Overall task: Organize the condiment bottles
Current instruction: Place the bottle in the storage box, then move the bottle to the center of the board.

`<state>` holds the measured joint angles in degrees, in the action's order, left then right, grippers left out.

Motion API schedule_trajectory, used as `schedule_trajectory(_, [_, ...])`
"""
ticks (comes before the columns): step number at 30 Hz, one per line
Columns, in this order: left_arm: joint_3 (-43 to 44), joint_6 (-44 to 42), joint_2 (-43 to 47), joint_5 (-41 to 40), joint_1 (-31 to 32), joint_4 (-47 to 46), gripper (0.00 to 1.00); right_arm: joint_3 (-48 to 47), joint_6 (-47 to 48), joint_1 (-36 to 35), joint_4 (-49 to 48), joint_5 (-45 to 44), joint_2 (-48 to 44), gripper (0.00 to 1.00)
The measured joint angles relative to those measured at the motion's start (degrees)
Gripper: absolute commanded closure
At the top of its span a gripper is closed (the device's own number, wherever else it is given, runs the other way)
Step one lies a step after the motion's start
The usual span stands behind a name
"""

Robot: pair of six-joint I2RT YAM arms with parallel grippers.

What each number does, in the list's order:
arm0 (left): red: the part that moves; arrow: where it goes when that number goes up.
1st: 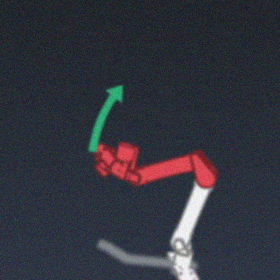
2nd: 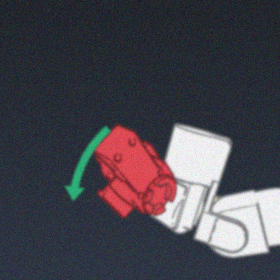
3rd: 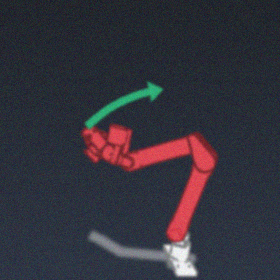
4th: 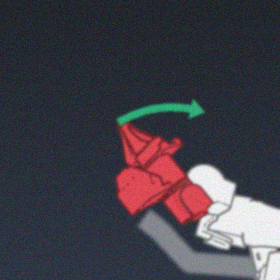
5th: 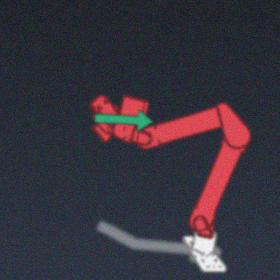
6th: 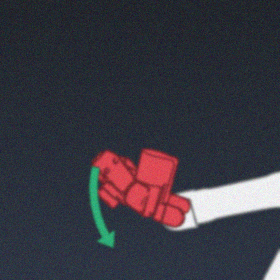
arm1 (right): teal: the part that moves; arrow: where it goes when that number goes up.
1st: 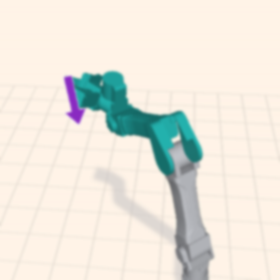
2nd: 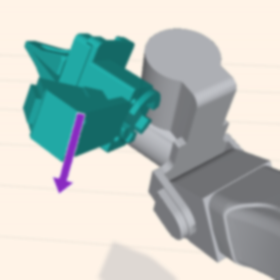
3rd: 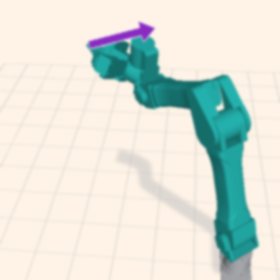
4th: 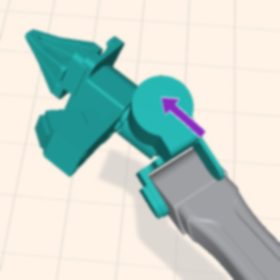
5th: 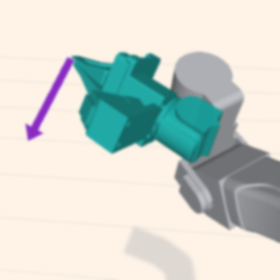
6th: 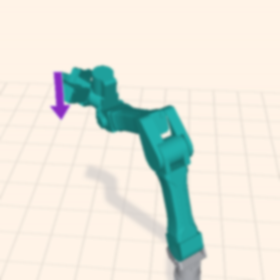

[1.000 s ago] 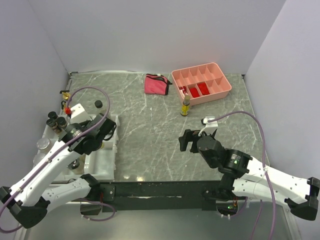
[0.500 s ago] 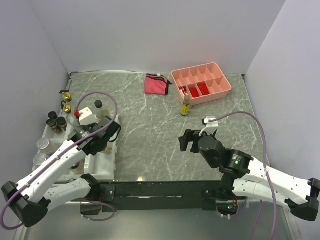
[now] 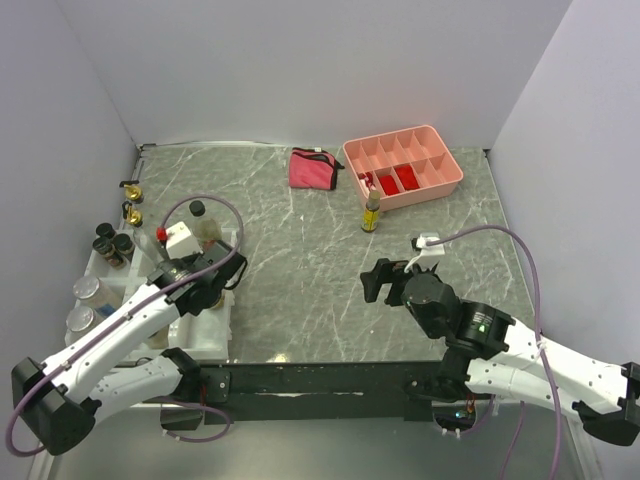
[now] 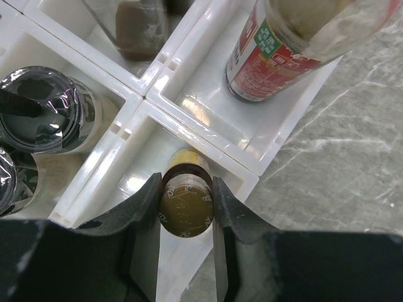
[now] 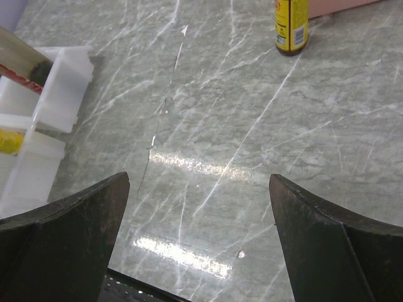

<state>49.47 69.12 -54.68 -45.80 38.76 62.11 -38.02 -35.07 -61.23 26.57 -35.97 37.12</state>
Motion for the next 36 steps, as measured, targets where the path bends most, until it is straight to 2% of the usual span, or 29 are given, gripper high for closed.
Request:
schedule_trajectory(3, [-0.1,0.7,-1.7,-0.4,-0.1,0.0,0.59,0.1,0.0,0.0,0.0,0.0,-0.3,0.00])
schedule_trajectory(5, [-0.1,1.2,-2.7,-0.9,-0.1,-0.1,0.50,0.1,0.0,0.0,0.2,0.0,-0.3,0.00])
schedule_trajectory(6, [-0.1,1.7,-3.1,-1.4,-0.1,-0.1,0.40,0.1,-0.1,0.0,0.3,0.0,-0.3,0.00])
schedule_trajectory(7, [-0.1,2.1,-3.3,-1.9,-0.1,0.0,0.12,0.1,-0.1,0.0,0.4,0.1,-0.4,0.00])
schedule_trajectory(8, [-0.1,2.6,-3.5,-2.4,-0.1,0.1,0.04,0.1,-0.1,0.0,0.5,0.2,-0.4,0.00])
schedule_trajectory(9, [0.0,3.0,-3.6,-2.8,-0.1,0.4,0.01,0.1,-0.1,0.0,0.6,0.3,-0.5,0.00])
schedule_trajectory(16, [4.2,1.9,-5.2,-3.3,-0.1,2.3,0.01,0.1,-1.2,0.0,0.6,0.7,-0.6,0.00])
schedule_trajectory(20, [8.6,-1.7,-5.7,-2.9,-0.1,2.1,0.01,-0.6,-1.0,2.6,0.7,2.1,1.6,0.00])
schedule_trajectory(25, [9.9,-10.7,-4.2,1.2,-0.2,-5.2,0.01,-6.7,2.2,15.9,0.8,9.0,8.5,0.00])
schedule_trajectory(31, [5.0,-26.4,2.2,15.5,-0.3,-23.2,0.01,-15.3,5.3,26.8,0.1,13.9,17.2,0.01])
schedule_trajectory(35, [1.0,-34.1,6.5,26.9,-0.3,-32.7,0.01,-19.5,7.0,32.6,-2.2,17.7,24.3,0.13])
schedule_trajectory(36, [0.3,-35.4,7.3,29.9,-0.3,-35.0,0.00,-20.3,7.5,33.6,-3.3,18.7,26.4,0.19])
